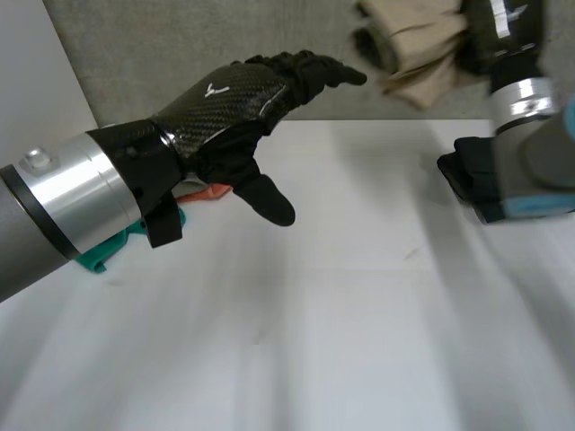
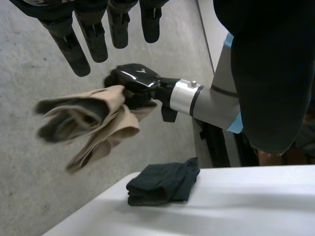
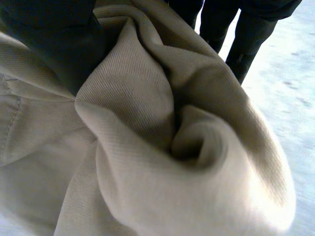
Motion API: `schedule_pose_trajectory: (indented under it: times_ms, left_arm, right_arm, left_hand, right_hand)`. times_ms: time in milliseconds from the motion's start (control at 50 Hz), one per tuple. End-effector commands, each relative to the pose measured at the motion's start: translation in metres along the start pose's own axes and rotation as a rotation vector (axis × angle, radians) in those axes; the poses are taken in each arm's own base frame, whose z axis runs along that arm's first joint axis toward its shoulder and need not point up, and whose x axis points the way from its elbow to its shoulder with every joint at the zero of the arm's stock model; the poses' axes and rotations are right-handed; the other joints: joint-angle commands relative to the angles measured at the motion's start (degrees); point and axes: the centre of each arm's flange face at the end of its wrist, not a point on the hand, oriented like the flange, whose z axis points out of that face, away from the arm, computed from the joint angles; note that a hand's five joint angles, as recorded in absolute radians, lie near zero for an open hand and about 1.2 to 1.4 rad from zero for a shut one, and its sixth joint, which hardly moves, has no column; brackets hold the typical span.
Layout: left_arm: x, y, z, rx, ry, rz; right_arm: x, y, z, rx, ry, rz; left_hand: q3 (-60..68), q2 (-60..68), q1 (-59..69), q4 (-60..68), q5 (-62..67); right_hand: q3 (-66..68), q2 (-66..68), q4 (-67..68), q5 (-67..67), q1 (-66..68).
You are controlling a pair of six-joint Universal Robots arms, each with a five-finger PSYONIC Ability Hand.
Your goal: Fold the laundry.
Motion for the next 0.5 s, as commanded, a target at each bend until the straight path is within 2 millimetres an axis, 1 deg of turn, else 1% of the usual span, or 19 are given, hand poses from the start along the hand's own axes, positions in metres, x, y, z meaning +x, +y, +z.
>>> schedule_pose_trajectory:
  times_ms: [20, 40, 60, 120, 140, 200, 220, 280, 300, 360, 380, 400, 440, 460, 500]
  left_arm:
    - [0.001, 0.004, 0.004, 0.015, 0.010, -0.024]
    - [0.000, 0.008, 0.006, 0.009, 0.010, -0.026]
    - [0.001, 0.011, 0.007, 0.004, 0.013, -0.031]
    - [0.000, 0.020, 0.010, -0.010, 0.017, -0.043]
    - [0.001, 0.022, 0.011, -0.014, 0.020, -0.045]
    - [0.000, 0.030, 0.014, -0.030, 0.021, -0.057]
    - [0.000, 0.032, 0.015, -0.034, 0.022, -0.060]
    - [-0.001, 0.038, 0.017, -0.049, 0.020, -0.070]
    - [-0.001, 0.039, 0.018, -0.051, 0.020, -0.071]
    - [-0.001, 0.040, 0.019, -0.053, 0.020, -0.073]
    - [-0.002, 0.041, 0.019, -0.054, 0.018, -0.074]
    - [-0.002, 0.040, 0.019, -0.053, 0.017, -0.073]
    - [-0.001, 0.038, 0.020, -0.047, 0.019, -0.068]
    - [-0.001, 0.038, 0.020, -0.046, 0.019, -0.067]
    - [0.000, 0.035, 0.020, -0.041, 0.021, -0.063]
  right_arm:
    - [0.094, 0.080, 0.014, -0.034, 0.042, -0.077]
    - [0.101, 0.093, 0.012, -0.048, 0.036, -0.084]
    - [0.114, 0.118, 0.005, -0.076, 0.021, -0.092]
    - [0.128, 0.156, -0.008, -0.120, -0.014, -0.098]
    - [0.135, 0.177, -0.017, -0.143, -0.037, -0.105]
    - [0.143, 0.207, -0.035, -0.186, -0.072, -0.113]
    - [0.148, 0.223, -0.046, -0.212, -0.087, -0.120]
    - [0.153, 0.242, -0.060, -0.243, -0.104, -0.133]
    - [0.154, 0.250, -0.068, -0.266, -0.111, -0.140]
    - [0.155, 0.256, -0.078, -0.306, -0.112, -0.143]
    - [0.156, 0.252, -0.079, -0.318, -0.107, -0.146]
    - [0.157, 0.249, -0.079, -0.320, -0.102, -0.148]
    - [0.160, 0.238, -0.075, -0.315, -0.089, -0.157]
    - [0.166, 0.223, -0.069, -0.307, -0.069, -0.168]
    - [0.173, 0.204, -0.062, -0.299, -0.044, -0.174]
  left_hand:
    - [-1.52, 0.23, 0.95, -1.58, -2.78]
    - [-1.52, 0.23, 0.95, -1.58, -2.78]
    - [-1.52, 0.23, 0.95, -1.58, -2.78]
    - [-1.52, 0.23, 0.95, -1.58, -2.78]
    - [-1.52, 0.23, 0.95, -1.58, -2.78]
    - [-1.52, 0.23, 0.95, -1.58, -2.78]
    - [-1.52, 0.23, 0.95, -1.58, -2.78]
    - [-1.52, 0.23, 0.95, -1.58, -2.78]
    - [-1.52, 0.23, 0.95, -1.58, -2.78]
    - [-1.52, 0.23, 0.95, -1.58, -2.78]
    - [-1.52, 0.23, 0.95, -1.58, -2.78]
    - [-1.52, 0.23, 0.95, -1.58, -2.78]
    - [-1.52, 0.23, 0.95, -1.58, -2.78]
    - [-1.52, 0.23, 0.95, -1.58, -2.78]
    - [-1.52, 0.23, 0.95, -1.58, -2.78]
  right_hand:
    - [13.88, 14.05, 11.89, 17.02, 21.26]
    - [13.88, 14.05, 11.89, 17.02, 21.26]
    - [13.88, 14.05, 11.89, 17.02, 21.26]
    - [13.88, 14.05, 11.89, 17.02, 21.26]
    - [13.88, 14.05, 11.89, 17.02, 21.26]
    - [13.88, 14.05, 11.89, 17.02, 21.26]
    - [13.88, 14.05, 11.89, 17.02, 21.26]
    - [13.88, 14.05, 11.89, 17.02, 21.26]
    - [13.88, 14.05, 11.89, 17.02, 21.26]
    - [13.88, 14.05, 11.89, 17.02, 21.26]
    - [-36.27, -36.10, -38.26, -33.13, -28.89]
    - [-56.12, -55.95, -58.11, -52.98, -48.74]
    - [-56.12, -55.95, -58.11, -52.98, -48.74]
    - [-56.12, -55.95, -58.11, -52.98, -48.74]
    - [-56.12, -55.95, -58.11, -52.98, -48.74]
